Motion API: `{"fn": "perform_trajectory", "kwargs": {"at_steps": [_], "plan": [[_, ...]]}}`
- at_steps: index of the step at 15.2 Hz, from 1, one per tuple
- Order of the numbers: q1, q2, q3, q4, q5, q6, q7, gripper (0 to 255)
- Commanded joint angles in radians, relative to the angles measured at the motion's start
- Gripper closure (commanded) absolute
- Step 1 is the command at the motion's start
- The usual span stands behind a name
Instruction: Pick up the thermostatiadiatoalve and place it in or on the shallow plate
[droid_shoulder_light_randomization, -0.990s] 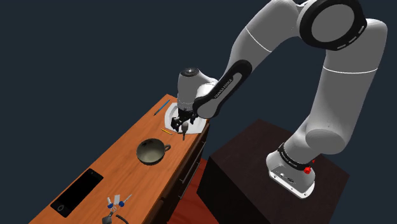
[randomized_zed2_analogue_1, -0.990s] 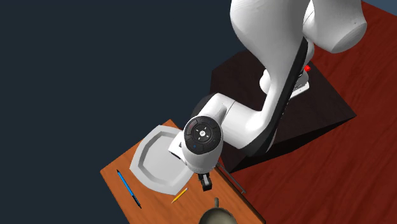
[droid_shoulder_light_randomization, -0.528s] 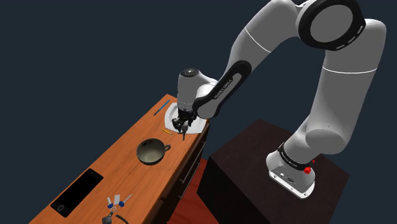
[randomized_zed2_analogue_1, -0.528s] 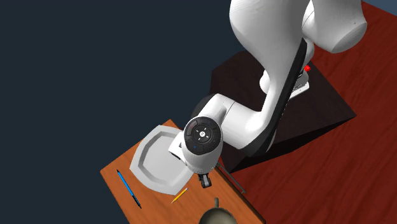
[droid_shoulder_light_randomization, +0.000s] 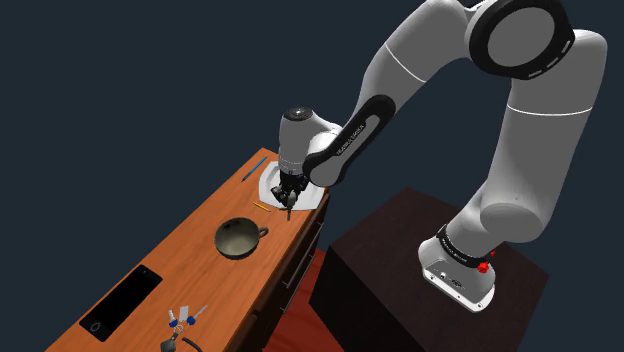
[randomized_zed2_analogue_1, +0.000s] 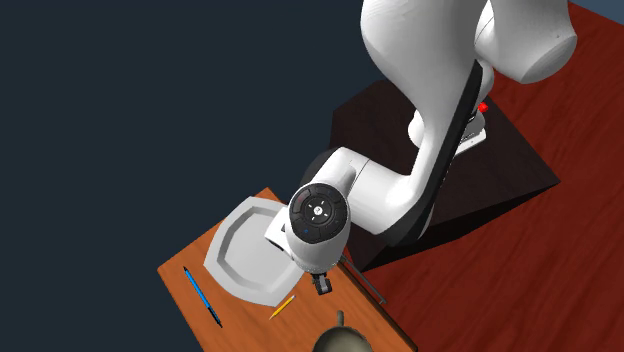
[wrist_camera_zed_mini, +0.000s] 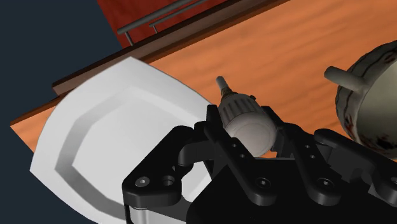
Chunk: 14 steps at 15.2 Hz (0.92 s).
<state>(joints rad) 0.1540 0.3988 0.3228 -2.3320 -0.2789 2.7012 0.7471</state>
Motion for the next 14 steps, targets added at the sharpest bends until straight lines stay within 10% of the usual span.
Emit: {"fn": "perform_trajectory", "kwargs": {"at_steps": [1,14], "plan": [[0.0,0.0,0.0,0.0,0.0,0.0,0.0,255],[-0.059,-0.171,0.082,-0.015,0.127,-0.145,-0.09,255]]}}
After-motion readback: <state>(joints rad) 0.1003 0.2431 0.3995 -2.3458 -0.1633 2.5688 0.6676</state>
